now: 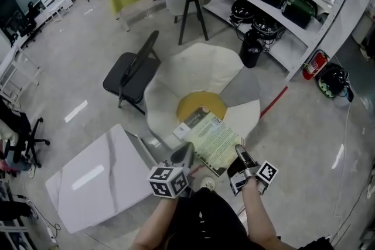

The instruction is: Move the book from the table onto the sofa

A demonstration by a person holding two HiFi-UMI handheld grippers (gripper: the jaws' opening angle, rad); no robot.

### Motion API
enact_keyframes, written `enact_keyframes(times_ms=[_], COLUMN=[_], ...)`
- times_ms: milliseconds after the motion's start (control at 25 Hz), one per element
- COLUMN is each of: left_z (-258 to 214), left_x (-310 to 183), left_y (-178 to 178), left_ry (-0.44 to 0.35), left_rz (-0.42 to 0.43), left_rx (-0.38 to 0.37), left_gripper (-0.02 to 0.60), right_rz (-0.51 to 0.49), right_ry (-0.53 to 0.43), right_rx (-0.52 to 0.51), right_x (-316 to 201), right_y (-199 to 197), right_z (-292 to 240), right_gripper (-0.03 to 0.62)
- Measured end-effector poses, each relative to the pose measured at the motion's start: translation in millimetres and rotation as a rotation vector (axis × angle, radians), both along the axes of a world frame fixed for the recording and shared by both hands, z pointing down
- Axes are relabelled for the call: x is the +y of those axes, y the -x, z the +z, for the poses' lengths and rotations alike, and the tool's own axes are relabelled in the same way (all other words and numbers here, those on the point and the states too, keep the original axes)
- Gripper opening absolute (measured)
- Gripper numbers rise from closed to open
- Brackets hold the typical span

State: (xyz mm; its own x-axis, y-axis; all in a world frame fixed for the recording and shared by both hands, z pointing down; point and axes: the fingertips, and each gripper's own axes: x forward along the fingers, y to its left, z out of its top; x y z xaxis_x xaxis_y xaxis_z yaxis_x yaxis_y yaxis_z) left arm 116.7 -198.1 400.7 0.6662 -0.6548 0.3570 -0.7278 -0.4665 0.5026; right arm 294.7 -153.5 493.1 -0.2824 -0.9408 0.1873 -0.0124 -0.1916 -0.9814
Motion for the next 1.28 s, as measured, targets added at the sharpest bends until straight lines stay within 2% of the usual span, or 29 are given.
enact_keyframes(times_ms=[480,760,1000,1280], left_z=[27.6,62.3,114.4,202.9], left_x=[-45.5,-101.8,-162.3,-221.2], left_y=[6.8,7.9,16.6,29.8], left_ry=[0.047,0.066,0.09,0.123], left_rz=[-0.044,-0.05,-0.063,-0.104], left_rx=[-0.037,-0.037,-0.005,0.007], left_gripper=[0.01,0.01,0.011,0.009], right_rz=[0.042,0.101,0.152,0.21], right_ry=[0.048,0.062,0.058,0.09], right_rx=[-0.043,-0.03,-0.01,-0.017], right_x=[-59.3,-115.2,-175.8,-230.7], right_y=[-2.9,-4.5,-2.1,2.4], right_z=[40.6,83.1,138.6,229.2], right_gripper=[0.175,0.175,0.175,0.175])
